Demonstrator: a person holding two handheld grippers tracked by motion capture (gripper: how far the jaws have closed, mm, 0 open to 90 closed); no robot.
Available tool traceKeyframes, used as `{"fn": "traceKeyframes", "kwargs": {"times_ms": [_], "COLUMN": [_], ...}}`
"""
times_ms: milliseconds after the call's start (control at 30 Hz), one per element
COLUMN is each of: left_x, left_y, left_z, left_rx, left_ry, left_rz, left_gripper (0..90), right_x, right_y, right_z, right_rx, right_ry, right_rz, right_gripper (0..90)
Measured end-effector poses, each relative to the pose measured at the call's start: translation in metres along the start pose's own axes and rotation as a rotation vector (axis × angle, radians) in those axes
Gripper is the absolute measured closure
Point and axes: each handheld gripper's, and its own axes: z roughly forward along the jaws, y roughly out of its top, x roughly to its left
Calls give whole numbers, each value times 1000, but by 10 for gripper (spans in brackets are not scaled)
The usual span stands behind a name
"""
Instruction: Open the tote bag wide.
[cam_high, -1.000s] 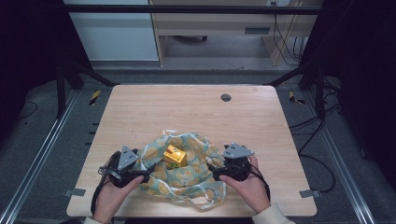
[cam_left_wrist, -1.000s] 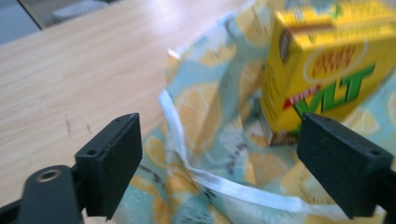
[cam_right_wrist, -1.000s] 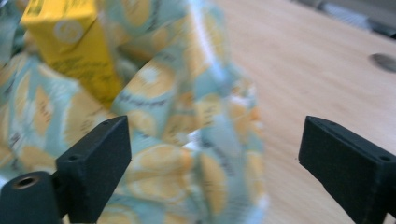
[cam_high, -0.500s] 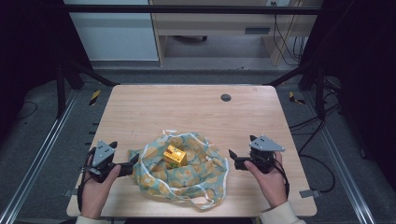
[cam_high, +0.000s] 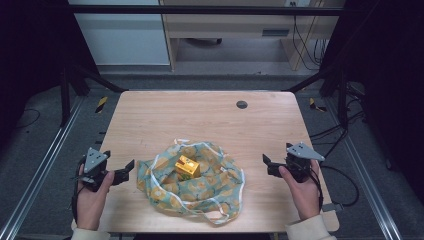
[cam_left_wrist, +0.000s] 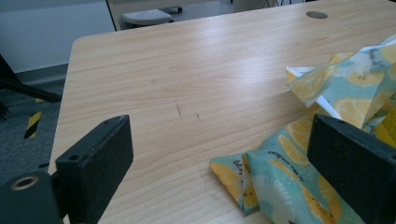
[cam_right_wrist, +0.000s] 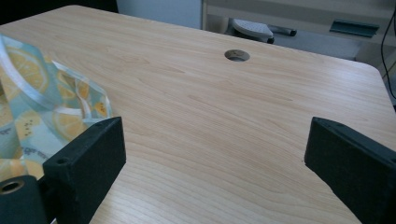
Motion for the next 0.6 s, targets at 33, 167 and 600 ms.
{"fn": "traceKeyframes", "kwargs": {"times_ms": [33, 167, 600], "left_x": [1, 7, 36], "left_y": [-1, -3, -13], "left_z": [1, 4, 12], "left_rx": [2, 18, 77], "left_ry": [2, 12, 77], "left_rz": [-2, -12, -70], "left_gripper": [69, 69, 74], "right_x": [-2, -11, -40], "right_y": [-1, -4, -22], "right_z": [0, -2, -1], "right_rx": [-1, 14, 87], "right_ry": [-5, -34, -64], "right_rz": [7, 19, 120], "right_gripper": [57, 56, 57]}}
